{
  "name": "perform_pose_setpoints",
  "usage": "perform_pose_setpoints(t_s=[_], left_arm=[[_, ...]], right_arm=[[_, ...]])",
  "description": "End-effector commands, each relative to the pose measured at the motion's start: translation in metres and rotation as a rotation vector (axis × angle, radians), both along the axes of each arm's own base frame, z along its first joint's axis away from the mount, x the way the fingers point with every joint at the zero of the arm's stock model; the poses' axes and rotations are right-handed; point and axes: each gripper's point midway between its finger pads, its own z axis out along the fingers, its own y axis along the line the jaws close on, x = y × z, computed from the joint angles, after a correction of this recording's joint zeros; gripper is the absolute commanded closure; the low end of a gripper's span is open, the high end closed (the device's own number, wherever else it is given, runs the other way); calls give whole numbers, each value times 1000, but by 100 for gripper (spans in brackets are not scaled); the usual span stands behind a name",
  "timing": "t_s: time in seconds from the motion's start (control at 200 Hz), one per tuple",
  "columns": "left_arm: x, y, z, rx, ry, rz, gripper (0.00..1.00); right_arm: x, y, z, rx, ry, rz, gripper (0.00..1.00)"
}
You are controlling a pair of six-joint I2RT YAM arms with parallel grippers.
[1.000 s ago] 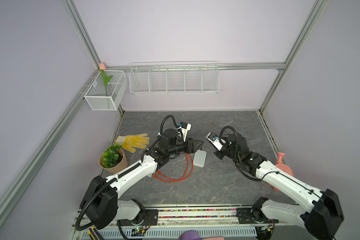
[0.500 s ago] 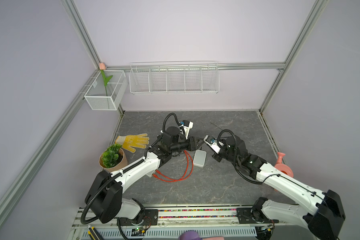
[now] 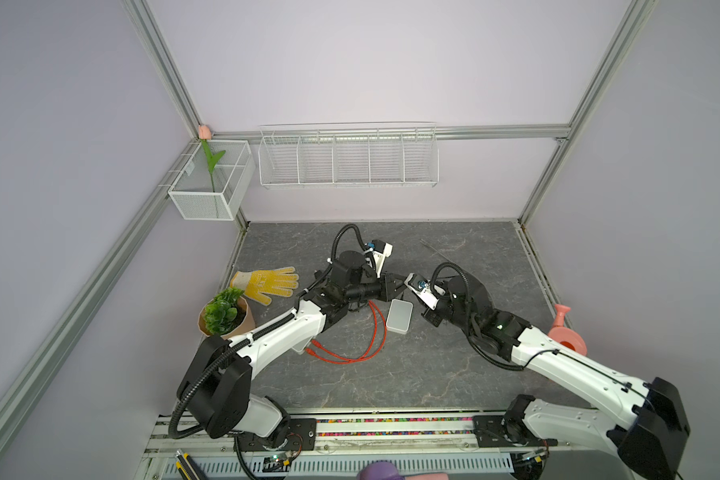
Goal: Insert the plug into the switch port
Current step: 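Lift the black ethernet plug toward the white box while left gripper approaches it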
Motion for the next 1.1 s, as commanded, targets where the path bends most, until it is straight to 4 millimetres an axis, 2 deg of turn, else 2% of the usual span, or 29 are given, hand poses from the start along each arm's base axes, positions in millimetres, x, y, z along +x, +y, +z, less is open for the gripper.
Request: perform_pose_setpoints(t_s=[0.0,0.03,0.11,0.255,0.36,0.51,0.775,0.935,1.095], left_arm=[[-8,4,5,-8,-66,-73,100],[-9,7,4,-24,-81,-93,100],[-17,14,4,-70,-127,-161,100],[-38,13,12,-147,-214,-283,100],[-49,12,15,-185,-253,-349,100],[-62,14,29,-262,-297,-402,100],[-66,17,34,-279,-310,-425,100],[-65,15,34,-292,-299,-434,100],[-64,14,34,-310,-282,-443,100]], right_arm=[[-9,-6,15,32,48,3,62],[-11,-9,28,52,67,8,59],[-19,-21,40,119,174,37,49],[-40,-17,53,235,350,200,46],[-53,-9,46,225,484,309,46],[-54,-2,24,173,622,342,48],[-57,2,19,180,617,366,53],[-57,2,18,179,614,367,68],[-54,0,17,171,594,346,68]])
